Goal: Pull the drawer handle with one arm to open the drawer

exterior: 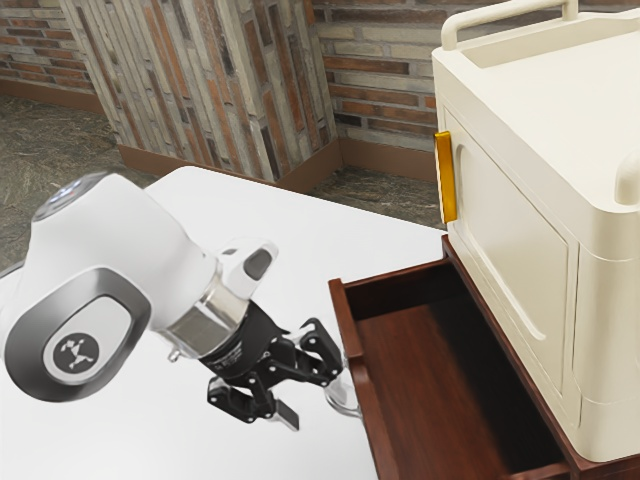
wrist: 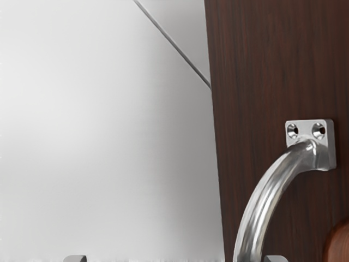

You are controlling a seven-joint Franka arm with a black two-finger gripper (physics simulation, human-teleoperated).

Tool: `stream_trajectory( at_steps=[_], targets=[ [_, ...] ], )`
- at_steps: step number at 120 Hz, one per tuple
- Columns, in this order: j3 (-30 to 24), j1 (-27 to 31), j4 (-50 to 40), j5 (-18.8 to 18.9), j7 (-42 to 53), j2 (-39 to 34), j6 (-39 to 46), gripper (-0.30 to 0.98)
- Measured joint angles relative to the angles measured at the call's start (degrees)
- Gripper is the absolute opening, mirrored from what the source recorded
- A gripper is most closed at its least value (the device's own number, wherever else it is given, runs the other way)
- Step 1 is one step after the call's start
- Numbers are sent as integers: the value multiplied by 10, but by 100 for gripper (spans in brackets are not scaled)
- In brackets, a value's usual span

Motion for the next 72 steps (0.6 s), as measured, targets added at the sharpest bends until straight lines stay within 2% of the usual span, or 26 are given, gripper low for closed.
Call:
stream_trajectory(
  at_steps=[72],
  targets=[
    [14,1,-19,19,-10,-30,-25,39]
  ],
)
